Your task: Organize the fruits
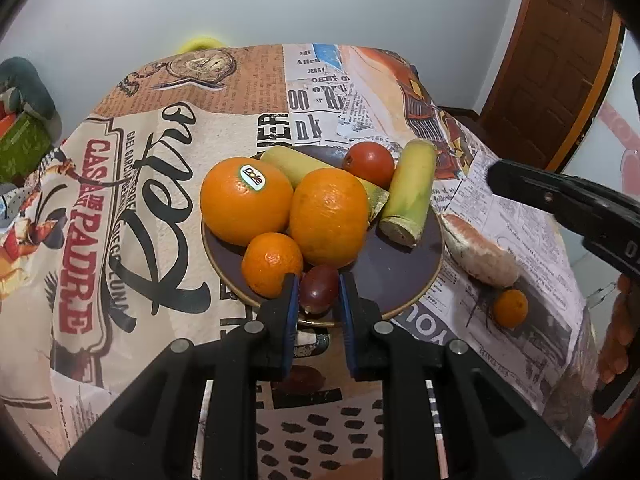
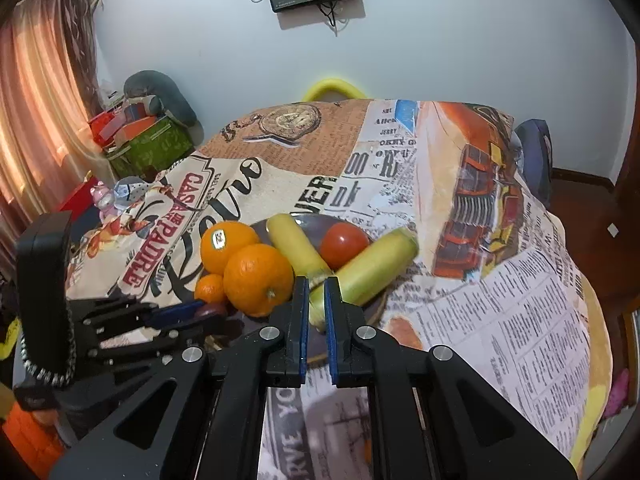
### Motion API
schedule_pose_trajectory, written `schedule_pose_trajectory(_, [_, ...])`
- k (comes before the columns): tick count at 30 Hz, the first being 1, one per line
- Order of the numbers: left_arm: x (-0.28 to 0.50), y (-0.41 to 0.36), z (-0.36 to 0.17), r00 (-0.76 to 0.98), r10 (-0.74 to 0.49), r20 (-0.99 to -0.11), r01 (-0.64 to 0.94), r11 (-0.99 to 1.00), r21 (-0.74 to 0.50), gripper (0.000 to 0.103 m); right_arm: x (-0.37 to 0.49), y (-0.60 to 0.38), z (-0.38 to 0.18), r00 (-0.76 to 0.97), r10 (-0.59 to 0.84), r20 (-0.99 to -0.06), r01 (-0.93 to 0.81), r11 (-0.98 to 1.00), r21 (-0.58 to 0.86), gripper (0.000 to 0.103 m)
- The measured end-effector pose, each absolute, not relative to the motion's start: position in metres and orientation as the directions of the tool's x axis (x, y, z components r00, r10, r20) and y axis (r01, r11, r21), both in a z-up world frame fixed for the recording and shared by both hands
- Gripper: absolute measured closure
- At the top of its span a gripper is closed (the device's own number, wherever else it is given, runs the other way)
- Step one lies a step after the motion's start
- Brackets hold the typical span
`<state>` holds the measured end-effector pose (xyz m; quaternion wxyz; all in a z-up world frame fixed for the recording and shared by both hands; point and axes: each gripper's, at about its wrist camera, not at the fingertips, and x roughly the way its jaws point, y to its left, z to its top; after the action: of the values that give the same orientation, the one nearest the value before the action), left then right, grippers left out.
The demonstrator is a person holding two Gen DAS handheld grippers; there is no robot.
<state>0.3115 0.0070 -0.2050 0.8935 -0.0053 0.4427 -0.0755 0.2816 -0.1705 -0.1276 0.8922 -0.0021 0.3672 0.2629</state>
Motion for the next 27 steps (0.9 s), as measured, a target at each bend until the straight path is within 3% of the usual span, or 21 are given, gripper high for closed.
schedule_pose_trajectory(1, [0.311, 0.005, -0.205, 0.599, -0.134, -0.790, 0.132, 0.989, -0.068, 0.084, 0.281, -0.174, -0.128, 0.598, 0.455, -0.660, -0.464, 0.868, 0.178, 0.088])
schedule_pose_trajectory(5, [0.310, 0.002, -0.206, 0.607, -0.113, -0.786, 0.125, 0.991, -0.045, 0.083, 0.277, -0.192, -0.135, 0.626, 0.391, -0.675, -0.443, 0.890, 0.105, 0.055])
schedule_pose_trajectory(8, [0.310, 0.001, -0.207, 0.606, -0.109, -0.788, 0.125, 0.991, -0.040, 0.083, 0.282, -0.200, -0.151, 0.596, 0.351, -0.722, -0.439, 0.895, 0.073, 0.045])
schedule_pose_trajectory(20, [0.307, -0.003, -0.208, 0.593, -0.118, -0.797, 0.138, 0.989, -0.044, 0.075, 0.308, -0.192, -0.202, 0.476, 0.310, -0.823, -0.450, 0.890, 0.074, 0.045])
schedule_pose_trajectory(27, [0.306, -0.005, -0.209, 0.590, -0.125, -0.797, 0.141, 0.989, -0.050, 0.070, 0.311, -0.196, -0.203, 0.490, 0.306, -0.816, -0.431, 0.899, 0.078, 0.057])
